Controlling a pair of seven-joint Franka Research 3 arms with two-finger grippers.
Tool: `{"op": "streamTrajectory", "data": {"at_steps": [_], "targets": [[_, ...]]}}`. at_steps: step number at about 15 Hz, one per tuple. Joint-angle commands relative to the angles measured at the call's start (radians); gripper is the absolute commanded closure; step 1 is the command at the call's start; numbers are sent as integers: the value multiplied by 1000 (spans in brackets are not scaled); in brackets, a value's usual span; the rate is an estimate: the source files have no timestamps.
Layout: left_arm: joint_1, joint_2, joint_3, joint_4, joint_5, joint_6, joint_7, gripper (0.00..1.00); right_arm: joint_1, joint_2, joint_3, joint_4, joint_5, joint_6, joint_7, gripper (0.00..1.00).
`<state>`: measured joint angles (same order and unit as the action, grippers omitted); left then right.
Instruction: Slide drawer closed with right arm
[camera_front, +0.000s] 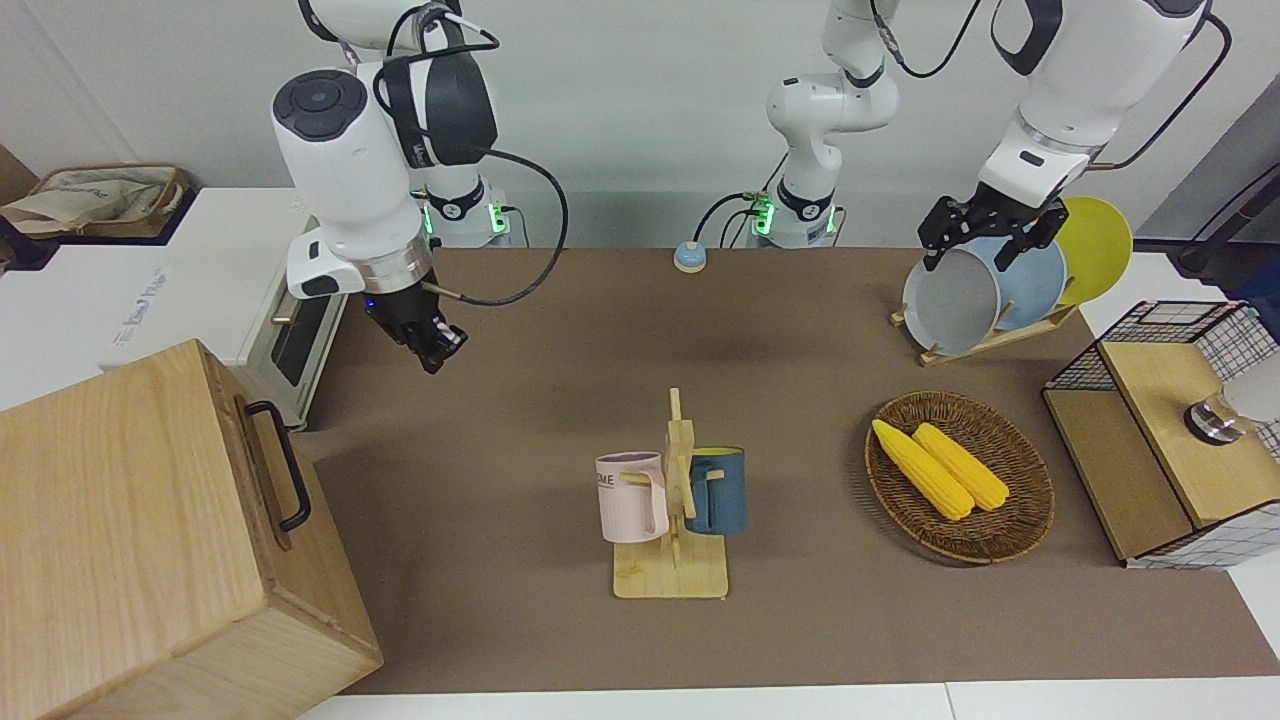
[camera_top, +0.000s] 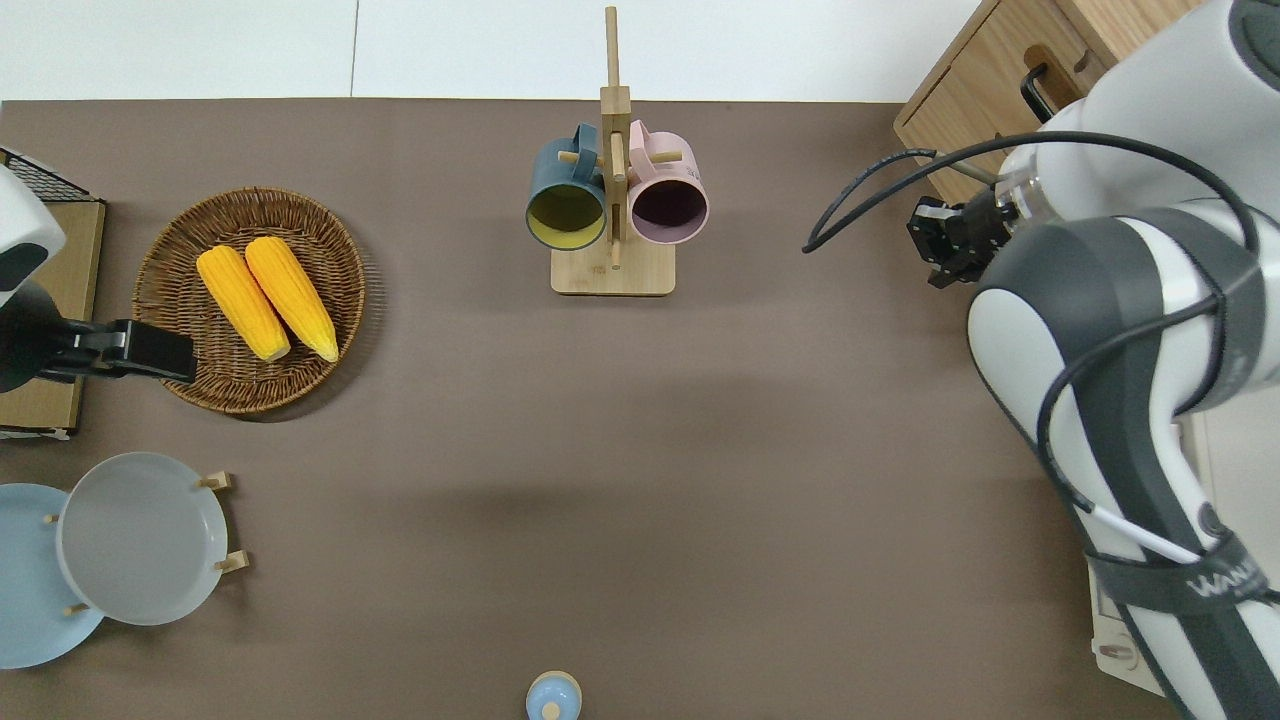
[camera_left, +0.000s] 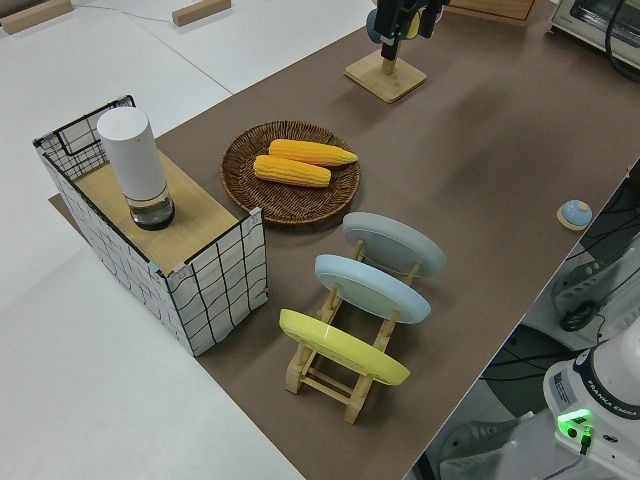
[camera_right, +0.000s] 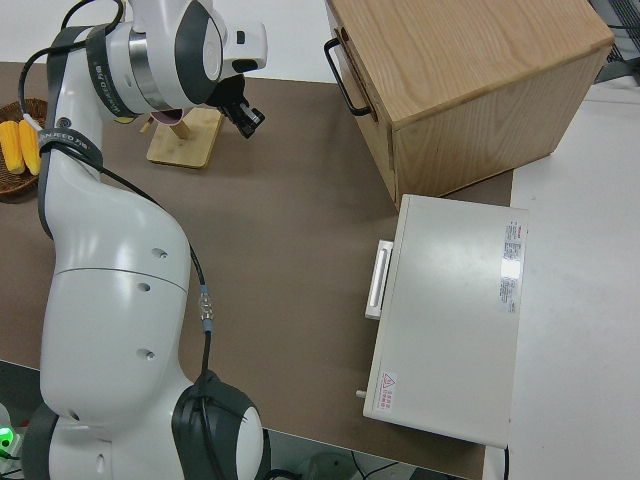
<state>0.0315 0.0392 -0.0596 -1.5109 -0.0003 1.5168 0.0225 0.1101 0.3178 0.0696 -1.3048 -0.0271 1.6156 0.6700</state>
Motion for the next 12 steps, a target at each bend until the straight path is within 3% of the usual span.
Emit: {"op": "streamTrajectory", "data": {"at_steps": [1,4,7,12], "targets": [[4,13,-6,26,17,-20,10,7,-26,-98,9,-71,7,-55,-205,1000],[4,11,-6,26,17,-20,10,7,-96,-160,25,-116,61,-57,-349,1000],[4,11,-6,26,17,-20,10,7,-154,-172,45,-117,62,-60,-499,1000],[4,11,-6,26,17,-20,10,7,-145,-158,44,-110,12,-51,-556,1000]]}}
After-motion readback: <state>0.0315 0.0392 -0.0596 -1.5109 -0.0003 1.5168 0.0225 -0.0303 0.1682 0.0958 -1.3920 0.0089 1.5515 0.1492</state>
